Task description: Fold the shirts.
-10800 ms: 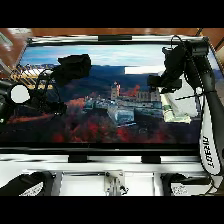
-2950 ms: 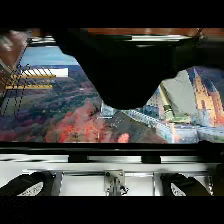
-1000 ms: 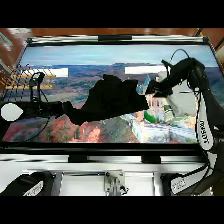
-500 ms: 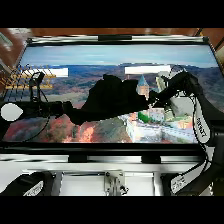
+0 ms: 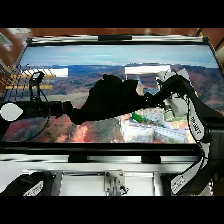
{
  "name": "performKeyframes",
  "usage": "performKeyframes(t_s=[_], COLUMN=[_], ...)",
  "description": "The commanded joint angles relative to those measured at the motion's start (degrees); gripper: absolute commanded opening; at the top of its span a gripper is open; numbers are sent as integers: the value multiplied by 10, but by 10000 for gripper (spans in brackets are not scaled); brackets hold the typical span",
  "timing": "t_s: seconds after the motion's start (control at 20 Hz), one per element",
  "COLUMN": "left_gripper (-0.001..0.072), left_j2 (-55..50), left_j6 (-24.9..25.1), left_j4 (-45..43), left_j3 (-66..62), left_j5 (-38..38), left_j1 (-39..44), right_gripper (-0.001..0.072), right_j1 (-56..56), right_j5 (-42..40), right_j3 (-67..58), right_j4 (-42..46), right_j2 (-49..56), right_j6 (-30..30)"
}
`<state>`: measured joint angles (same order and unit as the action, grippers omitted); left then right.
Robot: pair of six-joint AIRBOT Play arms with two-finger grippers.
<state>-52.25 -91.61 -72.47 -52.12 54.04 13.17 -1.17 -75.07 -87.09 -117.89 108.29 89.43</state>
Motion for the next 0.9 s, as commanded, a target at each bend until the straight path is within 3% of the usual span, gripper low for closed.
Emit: performKeyframes(t_s=[0.0,0.2,0.3,0.5,0.65,0.85], left_gripper=[34,33,34,34,34,34], left_j2=[1,6,10,19,45,107], left_j6=[9,54,55,54,54,50], left_j4=[-7,-37,-52,-58,-59,-105], left_j3=[-25,-179,-304,-559,-662,-664], left_j5=[-2,-7,-30,-87,-86,-44], left_j1=[-1,-1,-1,0,0,0], right_gripper=[75,75,75,74,74,74], right_j1=[7,6,6,6,6,6], right_j5=[-28,-31,-13,153,252,193], right_j3=[-20,-98,-163,-255,-256,-256], right_j4=[-5,-5,-3,23,40,70], right_j2=[-25,-162,-252,-445,-567,-645], right_j6=[38,100,101,101,97,60])
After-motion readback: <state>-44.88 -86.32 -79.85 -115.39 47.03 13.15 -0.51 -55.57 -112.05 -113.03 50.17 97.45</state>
